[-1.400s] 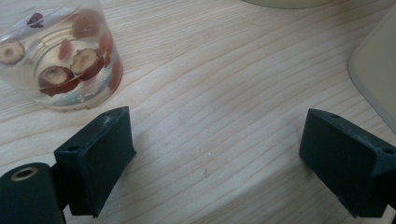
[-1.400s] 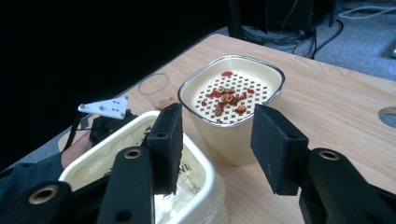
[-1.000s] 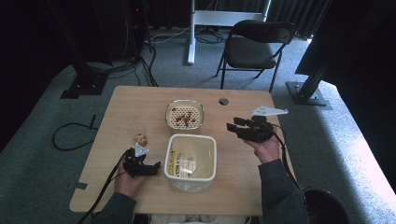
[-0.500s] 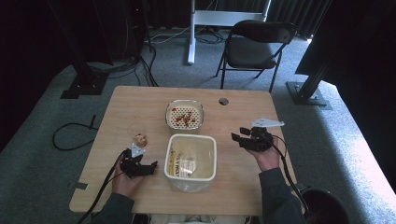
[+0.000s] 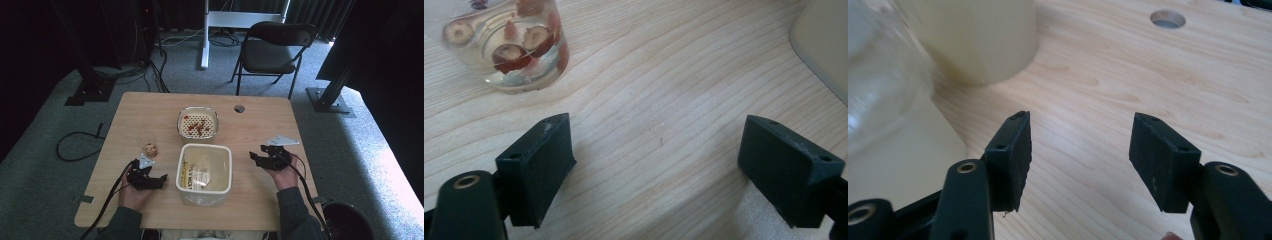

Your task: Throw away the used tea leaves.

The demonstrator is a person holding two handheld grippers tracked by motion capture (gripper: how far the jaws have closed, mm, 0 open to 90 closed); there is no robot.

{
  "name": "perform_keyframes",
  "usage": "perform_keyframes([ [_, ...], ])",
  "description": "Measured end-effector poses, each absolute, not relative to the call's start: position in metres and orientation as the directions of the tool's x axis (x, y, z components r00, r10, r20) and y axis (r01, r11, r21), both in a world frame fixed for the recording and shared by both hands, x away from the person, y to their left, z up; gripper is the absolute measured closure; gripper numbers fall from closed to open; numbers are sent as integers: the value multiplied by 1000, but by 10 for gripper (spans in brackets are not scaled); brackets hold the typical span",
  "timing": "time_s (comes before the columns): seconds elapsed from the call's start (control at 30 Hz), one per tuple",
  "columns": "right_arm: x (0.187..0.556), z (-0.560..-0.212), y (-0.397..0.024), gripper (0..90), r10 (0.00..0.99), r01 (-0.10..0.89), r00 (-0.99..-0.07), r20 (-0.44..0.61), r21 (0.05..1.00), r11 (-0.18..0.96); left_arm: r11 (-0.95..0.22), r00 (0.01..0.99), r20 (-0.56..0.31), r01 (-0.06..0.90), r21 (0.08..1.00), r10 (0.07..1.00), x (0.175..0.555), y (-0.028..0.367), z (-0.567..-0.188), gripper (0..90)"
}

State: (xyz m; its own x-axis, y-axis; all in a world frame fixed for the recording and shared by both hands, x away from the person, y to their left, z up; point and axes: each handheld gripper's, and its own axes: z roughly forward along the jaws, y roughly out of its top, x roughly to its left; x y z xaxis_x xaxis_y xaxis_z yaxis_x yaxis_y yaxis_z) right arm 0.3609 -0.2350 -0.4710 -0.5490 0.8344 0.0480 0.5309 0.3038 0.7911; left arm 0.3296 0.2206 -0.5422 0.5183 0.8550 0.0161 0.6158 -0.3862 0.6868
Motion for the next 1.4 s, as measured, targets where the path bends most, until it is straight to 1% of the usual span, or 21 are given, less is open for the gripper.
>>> perform_keyframes([
  [0.17,358,-489,-236,410,844,546,-535,40,779,309,-395,485,76,599,697,871,323,219,-538,214],
  [0.27,355,-502,-235,410,848,557,-529,27,765,323,-360,463,63,588,725,884,321,222,-534,244],
  [0.4,350,-517,-234,408,852,570,-523,23,753,329,-300,428,39,563,770,903,322,230,-527,250],
  [0.47,347,-523,-234,404,852,578,-522,31,748,327,-262,415,15,547,795,910,324,235,-524,249],
  [0.5,346,-527,-233,387,854,581,-519,27,744,330,-249,406,9,542,803,914,326,237,-522,248],
  [0.57,345,-529,-233,371,859,585,-511,19,740,332,-239,399,5,539,808,917,328,239,-521,214],
  [0.6,344,-531,-232,367,861,583,-509,7,738,339,-239,399,5,539,808,917,328,239,-521,214],
  [0.63,341,-532,-231,351,862,577,-507,-2,742,341,-209,372,-12,549,809,928,338,243,-521,190],
  [0.7,340,-532,-231,349,863,566,-506,-5,753,337,-188,362,-31,554,811,932,346,246,-522,174],
  [0.93,337,-538,-234,350,866,570,-500,4,754,326,-131,306,-45,531,837,951,367,252,-518,173],
  [1.03,337,-540,-236,350,868,575,-496,11,753,319,-119,312,-60,525,843,948,374,253,-516,178],
  [1.17,337,-542,-239,352,870,580,-493,21,753,311,-125,323,-59,520,845,944,385,252,-515,182],
  [1.23,337,-542,-239,353,869,580,-494,21,753,311,-138,334,-42,498,856,942,385,250,-512,223],
  [1.33,337,-543,-238,354,869,585,-494,25,749,311,-156,329,-9,472,867,944,385,246,-510,262],
  [1.4,337,-544,-238,356,868,585,-497,23,747,316,-168,332,6,463,870,943,386,244,-510,269],
])
